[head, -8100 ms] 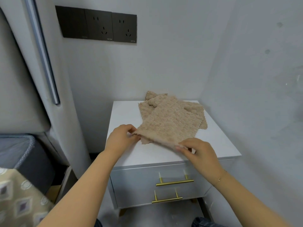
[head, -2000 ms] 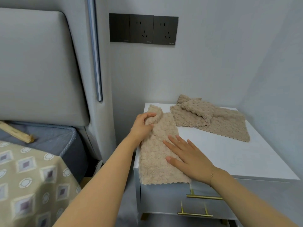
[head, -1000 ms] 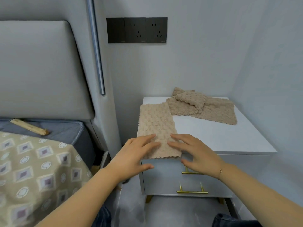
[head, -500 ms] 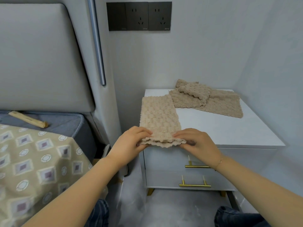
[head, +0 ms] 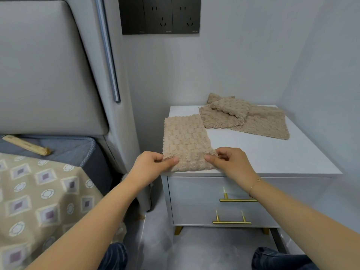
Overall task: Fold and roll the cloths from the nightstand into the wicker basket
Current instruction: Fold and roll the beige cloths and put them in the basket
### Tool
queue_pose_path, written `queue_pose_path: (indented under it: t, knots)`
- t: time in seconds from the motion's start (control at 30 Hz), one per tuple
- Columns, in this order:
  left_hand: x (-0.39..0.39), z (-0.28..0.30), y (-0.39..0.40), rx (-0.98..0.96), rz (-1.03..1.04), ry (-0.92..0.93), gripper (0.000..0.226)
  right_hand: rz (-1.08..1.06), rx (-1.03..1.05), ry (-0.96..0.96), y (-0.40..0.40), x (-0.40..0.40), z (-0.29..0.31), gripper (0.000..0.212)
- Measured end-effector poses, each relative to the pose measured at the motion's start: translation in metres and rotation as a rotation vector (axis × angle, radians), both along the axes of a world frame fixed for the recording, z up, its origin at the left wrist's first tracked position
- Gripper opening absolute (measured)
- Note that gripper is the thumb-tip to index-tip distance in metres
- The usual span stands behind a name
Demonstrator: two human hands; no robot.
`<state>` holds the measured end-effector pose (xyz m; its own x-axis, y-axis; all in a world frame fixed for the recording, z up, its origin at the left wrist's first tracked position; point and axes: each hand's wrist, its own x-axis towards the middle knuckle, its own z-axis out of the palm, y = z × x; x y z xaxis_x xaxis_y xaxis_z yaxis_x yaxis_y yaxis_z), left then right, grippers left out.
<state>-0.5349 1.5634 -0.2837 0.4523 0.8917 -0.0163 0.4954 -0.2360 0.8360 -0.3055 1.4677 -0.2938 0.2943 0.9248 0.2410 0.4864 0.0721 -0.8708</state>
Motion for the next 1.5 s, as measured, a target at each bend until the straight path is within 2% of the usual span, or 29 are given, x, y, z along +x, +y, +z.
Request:
queue_pose_path:
  t: [0.17,0.27,0.4,0.47,0.57,0.67,0.87,1.03,1.13,1.27,1.37,1.5]
  knots:
    - [0.007,-0.008,0.007,0.125,0.049,0.036,0.063,-0.124,0.011,-0.159,0.012,-0.008,-0.006,0.04]
    - [0.009,-0.015,0.013,0.199,0.092,0.06,0.063,-0.172,0.036,-0.315,0.013,-0.011,-0.006,0.021]
    - [0.009,-0.015,0.012,0.357,0.136,0.066,0.036,-0.125,0.23,-0.578,0.012,-0.011,-0.007,0.03]
    - [0.007,-0.011,0.012,0.511,0.055,0.06,0.038,-0.078,0.298,-0.665,0.014,-0.006,-0.008,0.022]
    - [0.004,-0.004,0.014,0.693,-0.124,0.111,0.026,-0.001,0.328,-0.749,0.018,0.003,-0.009,0.011]
    - [-0.001,-0.004,0.018,0.708,-0.228,0.149,0.02,0.04,0.283,-0.755,0.019,0.01,-0.01,0.029]
    - [-0.011,-0.005,0.02,0.632,-0.238,0.212,0.039,0.134,0.139,-0.679,0.01,0.02,-0.008,0.05]
    - [-0.019,-0.009,0.013,0.575,-0.292,0.267,0.062,0.198,0.041,-0.763,0.002,0.022,-0.008,0.075]
    - [-0.021,-0.016,0.007,0.613,-0.312,0.297,0.076,0.18,0.061,-0.747,-0.002,0.019,-0.009,0.071]
    - [-0.019,-0.021,-0.003,0.676,-0.271,0.212,0.05,0.143,0.131,-0.735,-0.009,0.014,-0.012,0.049]
    - [-0.017,-0.019,-0.012,0.647,-0.218,0.14,0.03,0.13,0.161,-0.696,-0.014,0.013,-0.013,0.035]
    - [-0.018,-0.015,-0.018,0.51,-0.204,0.085,0.032,0.109,0.092,-0.508,-0.02,0.011,-0.004,0.025]
